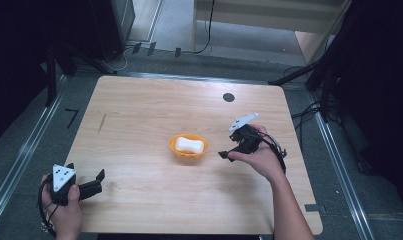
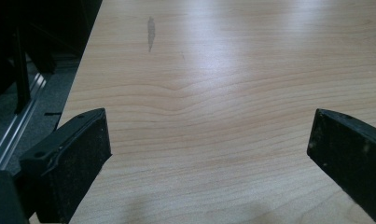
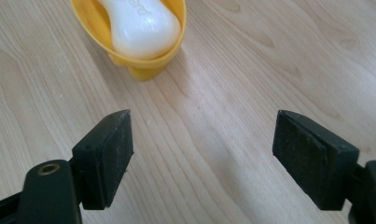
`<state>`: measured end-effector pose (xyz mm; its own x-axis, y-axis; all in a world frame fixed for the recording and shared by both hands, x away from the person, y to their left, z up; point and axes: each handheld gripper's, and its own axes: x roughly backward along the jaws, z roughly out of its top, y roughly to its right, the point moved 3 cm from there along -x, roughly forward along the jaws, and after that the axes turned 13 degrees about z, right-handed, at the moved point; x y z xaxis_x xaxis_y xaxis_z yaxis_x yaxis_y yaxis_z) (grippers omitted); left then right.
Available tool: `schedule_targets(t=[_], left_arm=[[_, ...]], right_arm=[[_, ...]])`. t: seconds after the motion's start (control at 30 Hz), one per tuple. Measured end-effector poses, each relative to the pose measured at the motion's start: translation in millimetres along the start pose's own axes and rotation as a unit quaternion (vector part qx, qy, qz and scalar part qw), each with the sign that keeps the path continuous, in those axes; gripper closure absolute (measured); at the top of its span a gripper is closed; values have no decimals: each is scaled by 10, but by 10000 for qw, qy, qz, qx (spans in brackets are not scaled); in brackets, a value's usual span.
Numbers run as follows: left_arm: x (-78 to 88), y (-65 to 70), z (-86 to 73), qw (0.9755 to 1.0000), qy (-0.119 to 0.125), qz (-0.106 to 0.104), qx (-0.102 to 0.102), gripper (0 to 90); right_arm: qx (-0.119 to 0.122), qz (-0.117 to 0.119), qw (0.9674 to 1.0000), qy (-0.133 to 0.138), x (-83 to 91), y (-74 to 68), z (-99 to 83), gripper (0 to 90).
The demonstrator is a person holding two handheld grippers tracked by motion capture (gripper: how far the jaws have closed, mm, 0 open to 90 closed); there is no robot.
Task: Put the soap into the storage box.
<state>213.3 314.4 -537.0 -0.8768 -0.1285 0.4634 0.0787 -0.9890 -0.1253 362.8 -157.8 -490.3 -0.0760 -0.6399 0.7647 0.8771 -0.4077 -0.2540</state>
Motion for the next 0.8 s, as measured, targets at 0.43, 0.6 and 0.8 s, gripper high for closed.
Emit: schedule_targets(t=[0.43, 0.6, 0.8], left_arm=[[4, 3, -1, 10000, 25, 22, -2, 0], [6, 3, -1, 10000, 24, 21, -22, 0], [7, 3, -1, 10000, 11, 16, -12, 0]], right_arm=[[-284, -106, 9994, 152, 85, 34, -361, 178], [-409, -179, 9989, 159, 101, 47, -512, 155], [-512, -254, 9983, 146, 116, 31, -619, 141]])
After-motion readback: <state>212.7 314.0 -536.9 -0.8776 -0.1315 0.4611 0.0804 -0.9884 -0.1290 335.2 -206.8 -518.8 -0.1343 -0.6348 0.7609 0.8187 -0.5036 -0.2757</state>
